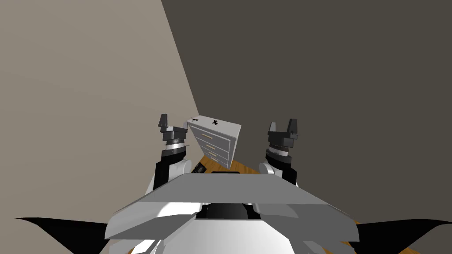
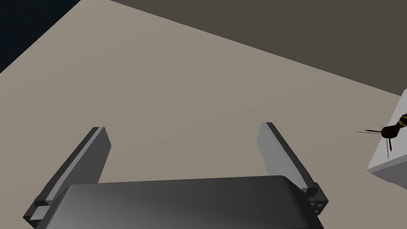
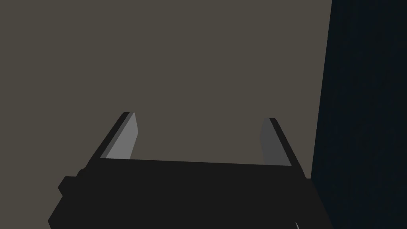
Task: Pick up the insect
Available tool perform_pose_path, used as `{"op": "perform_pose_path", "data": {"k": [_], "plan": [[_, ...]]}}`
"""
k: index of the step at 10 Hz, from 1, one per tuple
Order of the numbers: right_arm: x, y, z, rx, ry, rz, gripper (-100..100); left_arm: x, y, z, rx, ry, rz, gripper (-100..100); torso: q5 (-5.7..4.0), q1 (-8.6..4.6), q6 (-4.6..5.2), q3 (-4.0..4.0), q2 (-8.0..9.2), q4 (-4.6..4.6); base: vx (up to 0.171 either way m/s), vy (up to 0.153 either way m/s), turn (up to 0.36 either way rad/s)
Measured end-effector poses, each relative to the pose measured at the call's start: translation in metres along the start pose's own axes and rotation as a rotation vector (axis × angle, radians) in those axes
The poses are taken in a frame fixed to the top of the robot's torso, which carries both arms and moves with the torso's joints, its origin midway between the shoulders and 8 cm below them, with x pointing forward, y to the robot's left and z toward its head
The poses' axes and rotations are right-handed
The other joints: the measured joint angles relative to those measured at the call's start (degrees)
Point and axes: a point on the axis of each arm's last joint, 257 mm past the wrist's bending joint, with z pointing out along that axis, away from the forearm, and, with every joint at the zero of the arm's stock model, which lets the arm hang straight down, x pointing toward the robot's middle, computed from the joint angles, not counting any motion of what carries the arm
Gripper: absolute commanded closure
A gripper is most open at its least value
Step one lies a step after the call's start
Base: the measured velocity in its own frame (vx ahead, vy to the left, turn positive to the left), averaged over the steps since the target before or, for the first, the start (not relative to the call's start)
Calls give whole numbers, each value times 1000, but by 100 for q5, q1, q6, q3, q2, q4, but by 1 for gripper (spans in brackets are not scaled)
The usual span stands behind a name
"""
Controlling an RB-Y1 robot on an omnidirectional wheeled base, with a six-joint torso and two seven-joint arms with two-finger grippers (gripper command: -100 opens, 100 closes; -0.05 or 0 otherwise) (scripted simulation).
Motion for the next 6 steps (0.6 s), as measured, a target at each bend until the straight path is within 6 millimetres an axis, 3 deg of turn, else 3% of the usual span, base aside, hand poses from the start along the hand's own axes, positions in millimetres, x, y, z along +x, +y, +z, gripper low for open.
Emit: {"op": "perform_pose_path", "data": {"k": [3,6], "plan": [[0,0,0,0,0,0,0,14,8,13,-13,73,12,-100,-2,-8,1,16,28,6,-78,-25,-16],[0,0,0,0,0,0,0,23,29,28,-56,128,28,-100,0,-2,1,12,21,5,-51,-9,-12]]}}
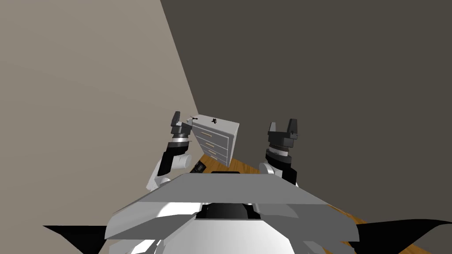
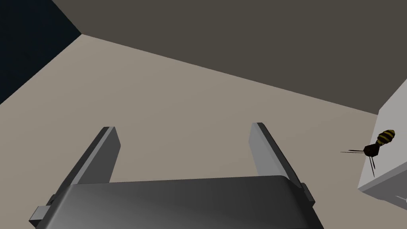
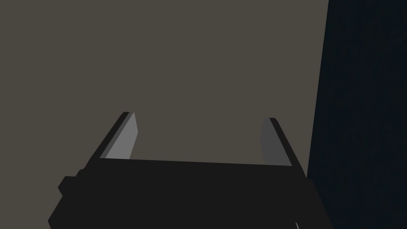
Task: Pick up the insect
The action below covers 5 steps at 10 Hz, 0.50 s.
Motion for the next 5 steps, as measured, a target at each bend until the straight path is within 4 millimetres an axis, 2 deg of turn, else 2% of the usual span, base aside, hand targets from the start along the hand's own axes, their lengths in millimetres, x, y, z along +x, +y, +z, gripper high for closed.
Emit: {"op": "perform_pose_path", "data": {"k": [3,5], "plan": [[0,0,0,0,0,0,0,4,16,13,-30,21,8,-100,1,6,-1,-8,-15,-3,-23,10,-6],[0,0,0,0,0,0,0,6,34,27,-68,36,23,-100,2,11,-1,-8,-13,-3,-32,22,-13]]}}
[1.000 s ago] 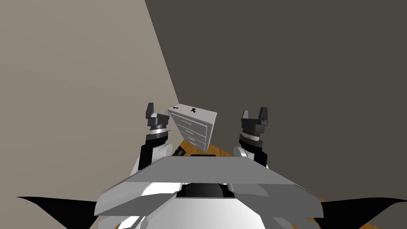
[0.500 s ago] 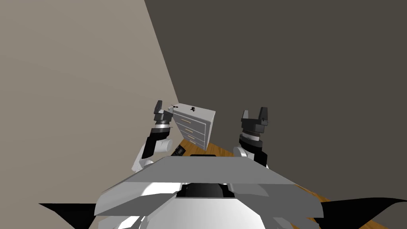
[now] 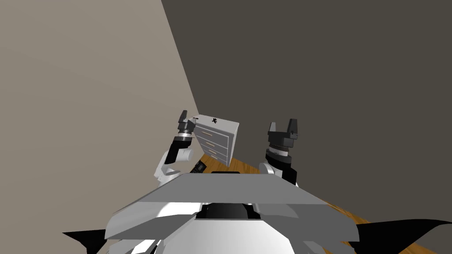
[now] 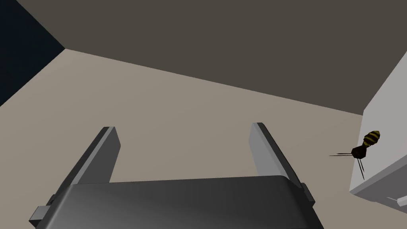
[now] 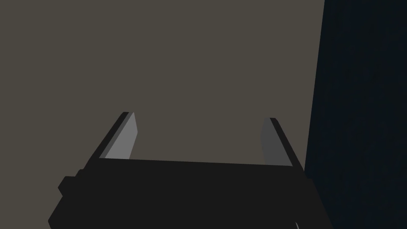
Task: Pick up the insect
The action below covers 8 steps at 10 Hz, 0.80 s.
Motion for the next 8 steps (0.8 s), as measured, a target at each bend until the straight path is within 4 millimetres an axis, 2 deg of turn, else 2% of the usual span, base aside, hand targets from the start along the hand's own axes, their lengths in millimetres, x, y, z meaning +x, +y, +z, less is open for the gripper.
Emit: {"op": "perform_pose_path", "data": {"k": [5,8], "plan": [[0,0,0,0,0,0,0,-7,34,32,-86,3,22,-100,-1,-6,-1,-1,-3,0,-26,11,-16],[0,0,0,0,0,0,0,-22,57,56,-151,-12,42,-100,-1,-4,0,-2,-3,-1,-22,11,-22]]}}
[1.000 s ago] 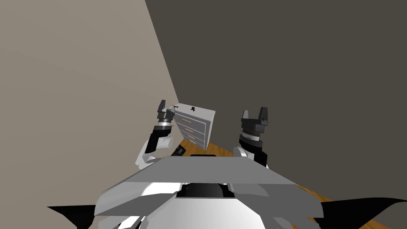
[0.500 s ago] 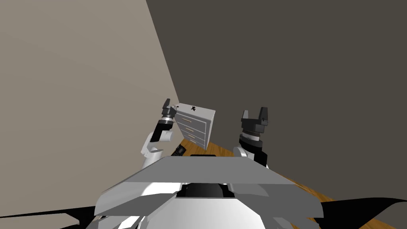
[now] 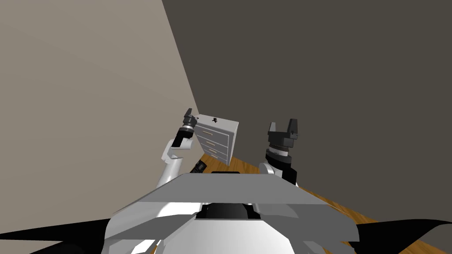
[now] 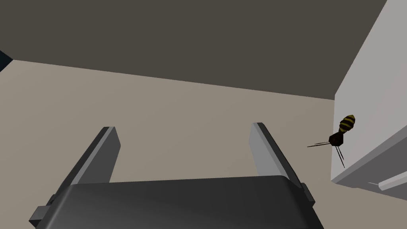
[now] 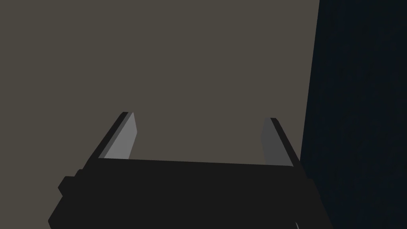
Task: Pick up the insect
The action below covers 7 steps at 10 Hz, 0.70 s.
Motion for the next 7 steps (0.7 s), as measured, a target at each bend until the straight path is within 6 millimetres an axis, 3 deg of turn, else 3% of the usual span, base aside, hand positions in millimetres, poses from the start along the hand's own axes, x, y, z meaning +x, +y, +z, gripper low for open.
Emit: {"op": "perform_pose_path", "data": {"k": [7], "plan": [[0,0,0,0,0,0,0,-20,35,43,-135,-49,16,-100,-1,-5,-2,-3,-5,-1,-13,4,-23]]}}
